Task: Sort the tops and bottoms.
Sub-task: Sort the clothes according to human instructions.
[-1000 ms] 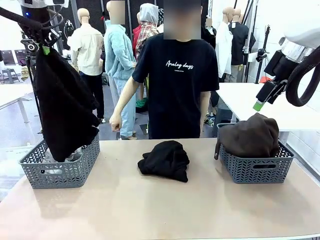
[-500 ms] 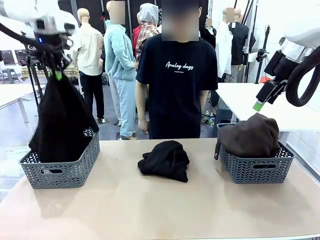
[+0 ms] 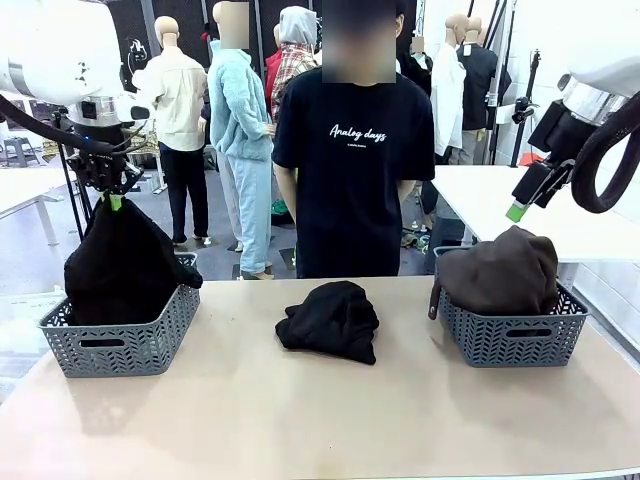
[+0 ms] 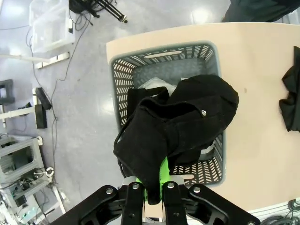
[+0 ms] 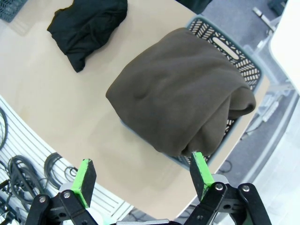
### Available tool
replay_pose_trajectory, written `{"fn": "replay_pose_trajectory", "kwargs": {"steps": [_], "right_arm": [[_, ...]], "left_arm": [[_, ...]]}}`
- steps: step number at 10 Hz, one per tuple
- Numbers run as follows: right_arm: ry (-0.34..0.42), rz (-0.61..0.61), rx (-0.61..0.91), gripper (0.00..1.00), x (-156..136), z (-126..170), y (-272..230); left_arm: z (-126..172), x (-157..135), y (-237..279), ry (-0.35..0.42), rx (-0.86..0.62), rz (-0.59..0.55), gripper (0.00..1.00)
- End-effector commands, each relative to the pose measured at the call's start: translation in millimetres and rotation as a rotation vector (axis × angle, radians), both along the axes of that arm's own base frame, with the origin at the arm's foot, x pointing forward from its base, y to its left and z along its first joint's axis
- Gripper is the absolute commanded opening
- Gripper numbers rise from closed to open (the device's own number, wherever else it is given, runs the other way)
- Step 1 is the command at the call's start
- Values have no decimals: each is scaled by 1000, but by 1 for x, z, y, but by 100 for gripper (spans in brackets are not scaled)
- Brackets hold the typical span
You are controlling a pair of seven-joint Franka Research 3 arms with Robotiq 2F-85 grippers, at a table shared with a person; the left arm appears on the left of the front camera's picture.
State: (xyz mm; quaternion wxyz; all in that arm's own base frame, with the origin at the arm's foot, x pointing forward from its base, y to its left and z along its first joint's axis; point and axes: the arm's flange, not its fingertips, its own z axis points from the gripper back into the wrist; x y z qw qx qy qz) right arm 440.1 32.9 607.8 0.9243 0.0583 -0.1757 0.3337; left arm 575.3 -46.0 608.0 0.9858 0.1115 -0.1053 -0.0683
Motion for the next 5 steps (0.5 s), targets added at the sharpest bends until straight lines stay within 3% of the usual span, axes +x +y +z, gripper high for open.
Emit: {"fn": "replay_pose_trajectory", "kwargs": {"steps": [1, 2, 3, 5], "right_arm": [[4, -7, -15, 100, -1, -1, 1], [4, -7, -15, 100, -1, -1, 1], [4, -7, -15, 100, -1, -1, 1], [4, -7, -15, 100, -1, -1, 1]], "left_arm": [[5, 1, -3, -29, 0, -21, 0], [0, 0, 0, 0, 0, 0, 0], [13, 2, -21, -16, 50, -87, 0], [-17, 16, -4, 13, 40, -34, 0]]}}
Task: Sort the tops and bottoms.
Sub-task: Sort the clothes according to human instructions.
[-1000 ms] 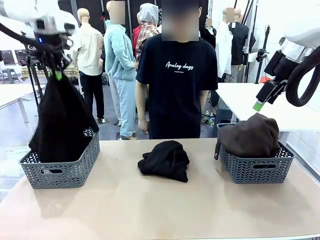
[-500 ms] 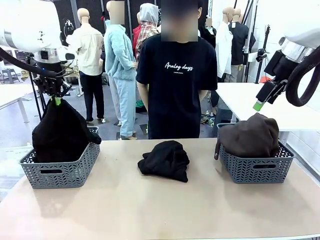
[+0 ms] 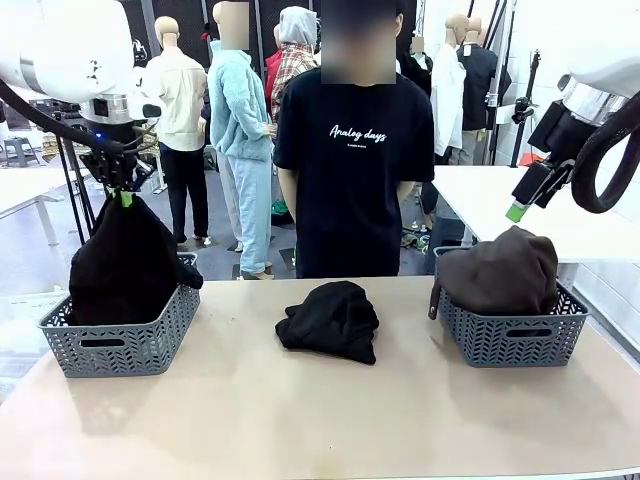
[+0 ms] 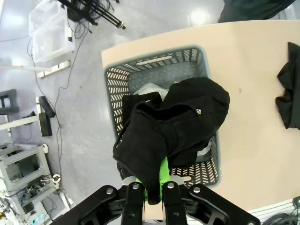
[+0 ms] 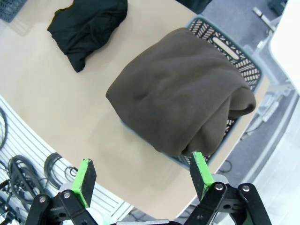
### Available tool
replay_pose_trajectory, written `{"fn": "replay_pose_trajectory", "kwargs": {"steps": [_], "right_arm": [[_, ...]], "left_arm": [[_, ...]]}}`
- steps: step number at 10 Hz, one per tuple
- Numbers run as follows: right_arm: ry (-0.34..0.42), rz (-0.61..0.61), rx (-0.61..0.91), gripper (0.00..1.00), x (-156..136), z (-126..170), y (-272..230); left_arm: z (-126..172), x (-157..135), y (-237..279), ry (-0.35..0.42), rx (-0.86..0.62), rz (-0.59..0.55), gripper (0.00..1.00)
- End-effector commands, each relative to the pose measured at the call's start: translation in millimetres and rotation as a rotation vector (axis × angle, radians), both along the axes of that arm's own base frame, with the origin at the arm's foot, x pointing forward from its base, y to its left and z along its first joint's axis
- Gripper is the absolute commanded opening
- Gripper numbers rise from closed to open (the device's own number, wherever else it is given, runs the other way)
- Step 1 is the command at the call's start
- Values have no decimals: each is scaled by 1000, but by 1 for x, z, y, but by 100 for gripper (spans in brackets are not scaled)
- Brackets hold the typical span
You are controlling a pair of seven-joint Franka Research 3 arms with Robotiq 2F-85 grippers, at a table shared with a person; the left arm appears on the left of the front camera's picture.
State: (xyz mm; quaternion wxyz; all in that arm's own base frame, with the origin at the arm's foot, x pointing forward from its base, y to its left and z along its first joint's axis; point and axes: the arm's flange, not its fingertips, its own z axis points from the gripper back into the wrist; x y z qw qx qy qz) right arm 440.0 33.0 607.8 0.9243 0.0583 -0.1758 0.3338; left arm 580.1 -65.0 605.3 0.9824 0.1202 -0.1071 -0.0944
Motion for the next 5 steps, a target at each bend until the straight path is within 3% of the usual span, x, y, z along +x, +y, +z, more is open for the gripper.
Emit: {"fn": "replay_pose_trajectory", "kwargs": {"steps": [1, 5], "right_arm": [[4, -7, -15, 100, -1, -1, 0], [4, -7, -15, 100, -1, -1, 0]], "left_arm": [[-37, 11, 28, 67, -36, 10, 0], [-123, 13, 47, 206, -250, 27, 0]]}}
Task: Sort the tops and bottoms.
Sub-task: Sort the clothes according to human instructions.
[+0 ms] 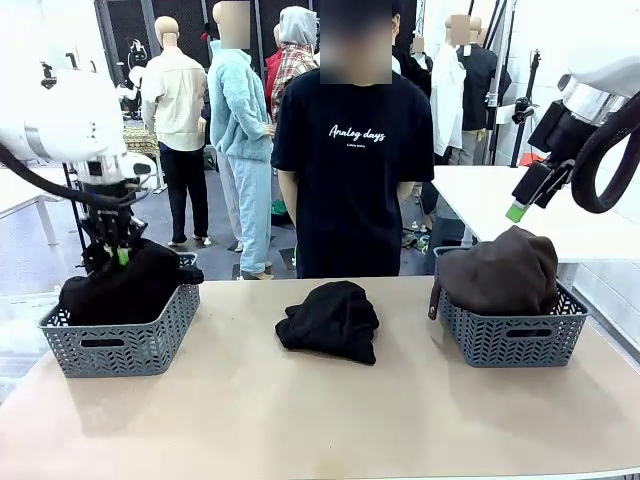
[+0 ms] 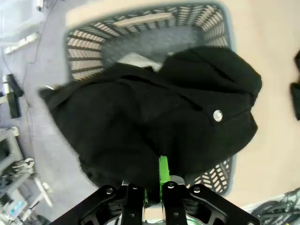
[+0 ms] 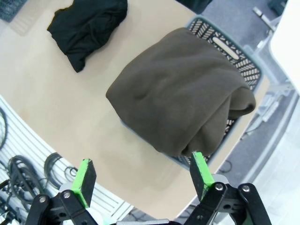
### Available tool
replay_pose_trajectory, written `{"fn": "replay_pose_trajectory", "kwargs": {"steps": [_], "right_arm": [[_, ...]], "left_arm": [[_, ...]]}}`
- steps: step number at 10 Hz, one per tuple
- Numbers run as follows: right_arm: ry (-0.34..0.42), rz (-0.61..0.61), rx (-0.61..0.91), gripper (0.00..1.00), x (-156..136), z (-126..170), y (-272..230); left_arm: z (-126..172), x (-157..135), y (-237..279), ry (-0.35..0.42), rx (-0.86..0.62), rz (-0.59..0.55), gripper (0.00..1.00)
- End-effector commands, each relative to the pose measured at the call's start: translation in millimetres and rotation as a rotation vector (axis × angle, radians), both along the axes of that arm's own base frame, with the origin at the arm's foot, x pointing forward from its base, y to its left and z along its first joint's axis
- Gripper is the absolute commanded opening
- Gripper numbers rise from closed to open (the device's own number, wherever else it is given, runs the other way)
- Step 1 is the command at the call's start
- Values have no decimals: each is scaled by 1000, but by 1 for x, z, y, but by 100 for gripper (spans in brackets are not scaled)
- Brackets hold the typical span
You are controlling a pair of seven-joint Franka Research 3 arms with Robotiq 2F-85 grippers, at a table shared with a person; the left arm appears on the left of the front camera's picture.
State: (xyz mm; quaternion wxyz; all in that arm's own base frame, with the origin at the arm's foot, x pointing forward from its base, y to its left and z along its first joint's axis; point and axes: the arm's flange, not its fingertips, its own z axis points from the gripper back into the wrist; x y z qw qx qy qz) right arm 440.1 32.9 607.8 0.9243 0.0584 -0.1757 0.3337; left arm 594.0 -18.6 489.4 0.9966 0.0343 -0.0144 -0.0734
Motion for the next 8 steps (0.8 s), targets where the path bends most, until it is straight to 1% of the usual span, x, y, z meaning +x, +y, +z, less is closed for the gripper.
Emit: {"fn": "replay_pose_trajectory", "kwargs": {"steps": [1, 3, 4, 6, 8], "right_arm": [[4, -7, -15, 100, -1, -1, 1], [4, -7, -15, 100, -1, -1, 1], [4, -7, -15, 100, -1, -1, 1], [4, -7, -15, 100, -1, -1, 1], [4, -7, -15, 100, -1, -1, 1]], "left_arm": [[-25, -4, 1, 38, -109, 4, 0], [-33, -1, 11, 40, -78, 51, 0], [-36, 2, 19, 35, -38, 93, 3], [-41, 1, 25, 49, -34, 109, 42], [-34, 1, 25, 32, -36, 102, 81]]}}
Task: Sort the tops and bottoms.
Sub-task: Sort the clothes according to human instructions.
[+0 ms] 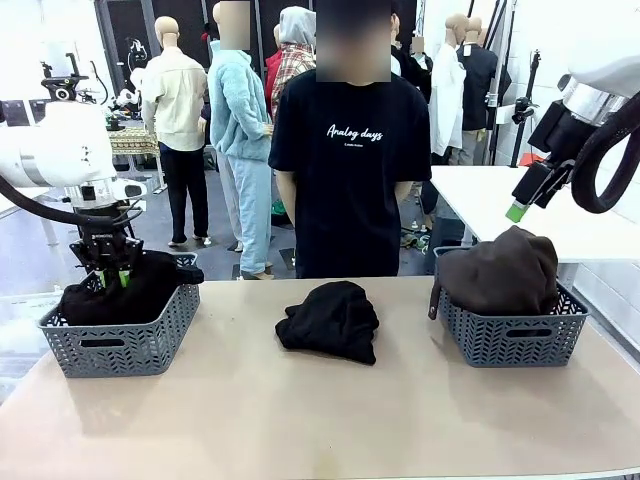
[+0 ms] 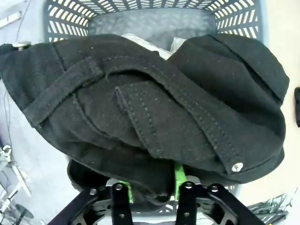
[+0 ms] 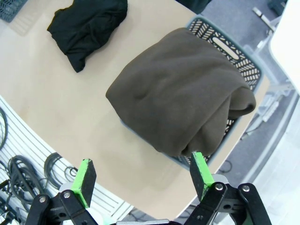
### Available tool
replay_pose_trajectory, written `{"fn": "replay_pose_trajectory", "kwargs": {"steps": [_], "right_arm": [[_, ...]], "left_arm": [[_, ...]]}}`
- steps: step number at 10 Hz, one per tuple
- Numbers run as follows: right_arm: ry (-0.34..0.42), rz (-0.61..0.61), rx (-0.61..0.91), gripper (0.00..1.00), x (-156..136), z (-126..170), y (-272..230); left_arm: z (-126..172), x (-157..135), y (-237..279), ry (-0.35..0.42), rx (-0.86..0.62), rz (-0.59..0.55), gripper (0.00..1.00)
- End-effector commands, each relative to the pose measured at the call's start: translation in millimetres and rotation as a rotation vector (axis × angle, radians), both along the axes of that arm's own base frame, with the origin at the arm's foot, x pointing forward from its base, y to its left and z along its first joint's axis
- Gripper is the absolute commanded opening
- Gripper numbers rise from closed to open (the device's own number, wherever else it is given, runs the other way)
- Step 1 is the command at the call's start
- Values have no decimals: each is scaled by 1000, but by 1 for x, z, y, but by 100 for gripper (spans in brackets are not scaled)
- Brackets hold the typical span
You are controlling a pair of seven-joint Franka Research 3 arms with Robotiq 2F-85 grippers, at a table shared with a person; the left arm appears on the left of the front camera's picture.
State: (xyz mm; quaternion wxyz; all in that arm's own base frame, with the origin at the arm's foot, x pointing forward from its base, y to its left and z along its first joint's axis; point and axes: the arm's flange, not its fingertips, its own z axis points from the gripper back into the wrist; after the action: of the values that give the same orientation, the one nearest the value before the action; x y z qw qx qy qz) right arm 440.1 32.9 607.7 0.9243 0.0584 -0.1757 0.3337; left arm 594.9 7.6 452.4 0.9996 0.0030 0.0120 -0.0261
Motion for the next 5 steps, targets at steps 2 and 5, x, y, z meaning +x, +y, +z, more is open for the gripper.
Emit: {"fn": "replay_pose_trajectory", "kwargs": {"steps": [2, 5], "right_arm": [[4, -7, -15, 100, -1, -1, 1], [4, -7, -15, 100, -1, -1, 1]], "left_arm": [[13, -4, 1, -31, 8, 4, 100], [41, -14, 8, -58, 18, 29, 100]]}}
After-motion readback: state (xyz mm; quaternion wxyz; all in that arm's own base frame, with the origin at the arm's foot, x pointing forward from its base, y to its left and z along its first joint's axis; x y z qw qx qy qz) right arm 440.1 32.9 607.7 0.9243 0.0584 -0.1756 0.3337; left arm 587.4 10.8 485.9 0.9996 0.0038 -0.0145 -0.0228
